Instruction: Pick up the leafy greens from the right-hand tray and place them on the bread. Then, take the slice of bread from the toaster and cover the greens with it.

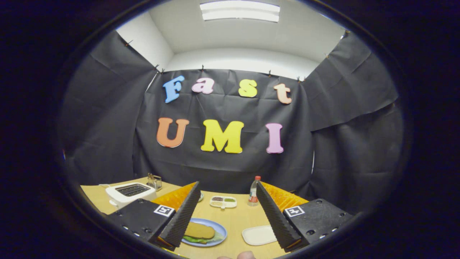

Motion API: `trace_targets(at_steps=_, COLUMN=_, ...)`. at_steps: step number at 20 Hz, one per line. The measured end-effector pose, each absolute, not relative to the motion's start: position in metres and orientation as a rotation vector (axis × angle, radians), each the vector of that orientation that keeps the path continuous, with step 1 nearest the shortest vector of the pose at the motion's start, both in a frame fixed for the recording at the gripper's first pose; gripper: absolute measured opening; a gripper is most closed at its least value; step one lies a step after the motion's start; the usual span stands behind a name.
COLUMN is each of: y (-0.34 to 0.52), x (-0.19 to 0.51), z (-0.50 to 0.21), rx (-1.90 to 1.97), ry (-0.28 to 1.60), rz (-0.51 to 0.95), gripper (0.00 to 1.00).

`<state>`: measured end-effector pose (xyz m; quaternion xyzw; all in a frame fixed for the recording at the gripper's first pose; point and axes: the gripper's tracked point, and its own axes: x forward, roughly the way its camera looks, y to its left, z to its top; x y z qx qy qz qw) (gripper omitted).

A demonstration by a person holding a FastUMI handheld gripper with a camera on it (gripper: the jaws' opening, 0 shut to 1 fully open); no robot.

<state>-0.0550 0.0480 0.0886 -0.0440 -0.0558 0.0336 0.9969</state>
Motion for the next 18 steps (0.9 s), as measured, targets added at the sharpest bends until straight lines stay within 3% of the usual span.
trace_targets(at_steps=18, y=0.06, x=-0.033, z=0.064, rx=0.003, ry=-0.089, rz=0.049, gripper=0.95)
